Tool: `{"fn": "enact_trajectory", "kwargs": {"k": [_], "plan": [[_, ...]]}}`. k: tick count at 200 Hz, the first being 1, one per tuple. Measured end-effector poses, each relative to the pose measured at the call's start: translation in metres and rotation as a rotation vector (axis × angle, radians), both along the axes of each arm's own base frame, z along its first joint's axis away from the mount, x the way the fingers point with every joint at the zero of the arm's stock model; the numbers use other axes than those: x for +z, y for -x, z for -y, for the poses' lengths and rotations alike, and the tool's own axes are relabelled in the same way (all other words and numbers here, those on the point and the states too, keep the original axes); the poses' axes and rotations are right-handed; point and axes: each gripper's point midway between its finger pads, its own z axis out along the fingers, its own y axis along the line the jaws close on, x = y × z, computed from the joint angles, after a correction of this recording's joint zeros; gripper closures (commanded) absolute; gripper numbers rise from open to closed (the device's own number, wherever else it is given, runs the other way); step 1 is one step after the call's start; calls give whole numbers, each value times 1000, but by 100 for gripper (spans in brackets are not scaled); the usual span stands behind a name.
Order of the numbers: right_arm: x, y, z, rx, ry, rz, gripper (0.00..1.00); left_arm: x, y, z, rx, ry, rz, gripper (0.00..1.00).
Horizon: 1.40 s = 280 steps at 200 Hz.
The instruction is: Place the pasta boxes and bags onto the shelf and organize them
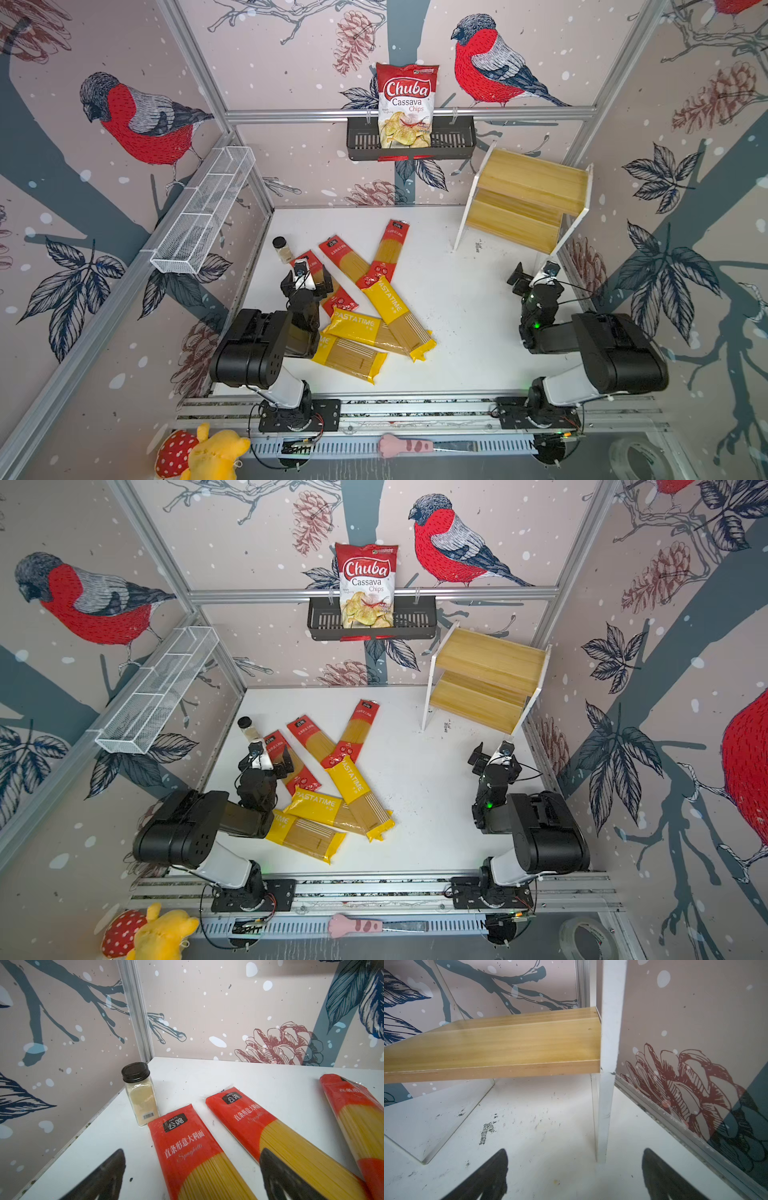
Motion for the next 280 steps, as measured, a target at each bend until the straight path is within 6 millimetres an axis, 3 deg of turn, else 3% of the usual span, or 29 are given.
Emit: {"fn": "enact_trajectory", "kwargs": {"k": [280], "plan": [[0, -1, 2, 23, -10, 1, 0, 0, -1, 3, -20, 2, -1, 1]]}}
